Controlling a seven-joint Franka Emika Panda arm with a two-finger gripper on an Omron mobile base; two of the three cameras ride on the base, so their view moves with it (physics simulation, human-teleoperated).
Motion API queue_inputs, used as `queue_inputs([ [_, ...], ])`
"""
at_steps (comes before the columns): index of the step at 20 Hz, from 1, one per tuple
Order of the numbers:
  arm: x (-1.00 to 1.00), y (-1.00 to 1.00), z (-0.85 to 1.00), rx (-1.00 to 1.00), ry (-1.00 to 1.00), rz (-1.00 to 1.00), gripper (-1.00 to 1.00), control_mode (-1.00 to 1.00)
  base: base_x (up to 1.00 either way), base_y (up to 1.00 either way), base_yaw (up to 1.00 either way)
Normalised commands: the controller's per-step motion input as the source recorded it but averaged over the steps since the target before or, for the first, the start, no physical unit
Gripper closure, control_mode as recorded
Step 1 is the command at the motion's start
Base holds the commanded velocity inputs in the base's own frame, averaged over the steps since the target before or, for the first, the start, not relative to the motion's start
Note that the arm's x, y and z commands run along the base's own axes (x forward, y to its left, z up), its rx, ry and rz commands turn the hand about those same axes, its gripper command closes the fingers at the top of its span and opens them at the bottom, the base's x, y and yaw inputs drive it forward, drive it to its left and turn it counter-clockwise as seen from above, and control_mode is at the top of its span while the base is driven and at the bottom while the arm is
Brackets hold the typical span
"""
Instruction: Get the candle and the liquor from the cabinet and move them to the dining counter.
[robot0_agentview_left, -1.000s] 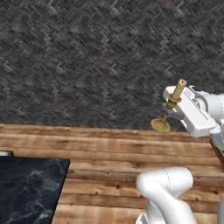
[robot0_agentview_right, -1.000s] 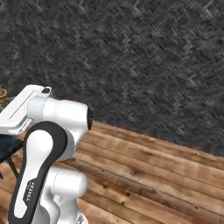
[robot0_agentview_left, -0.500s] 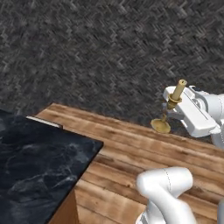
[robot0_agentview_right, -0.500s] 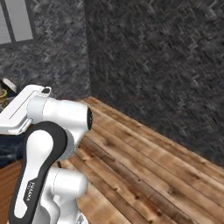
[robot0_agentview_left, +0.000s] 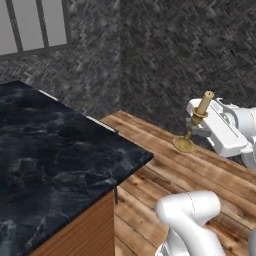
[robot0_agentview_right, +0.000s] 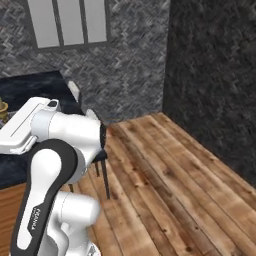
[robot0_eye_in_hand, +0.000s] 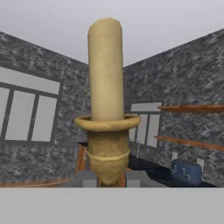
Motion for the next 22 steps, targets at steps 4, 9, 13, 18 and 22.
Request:
queue_inputs([
  [4, 0.0, 0.0, 0.0, 0.0, 0.0, 0.0, 1.0, 1.0, 0.23, -0.26, 0.4],
  [9, 0.0, 0.0, 0.0, 0.0, 0.0, 0.0, 1.0, 1.0, 0.51, -0.33, 0.3],
  [13, 0.0, 0.0, 0.0, 0.0, 0.0, 0.0, 1.0, 1.0, 0.54, -0.39, 0.29],
  [18, 0.0, 0.0, 0.0, 0.0, 0.0, 0.0, 1.0, 1.0, 0.57, -0.33, 0.26],
  [22, 0.0, 0.0, 0.0, 0.0, 0.0, 0.0, 1.0, 1.0, 0.6, -0.35, 0.24],
])
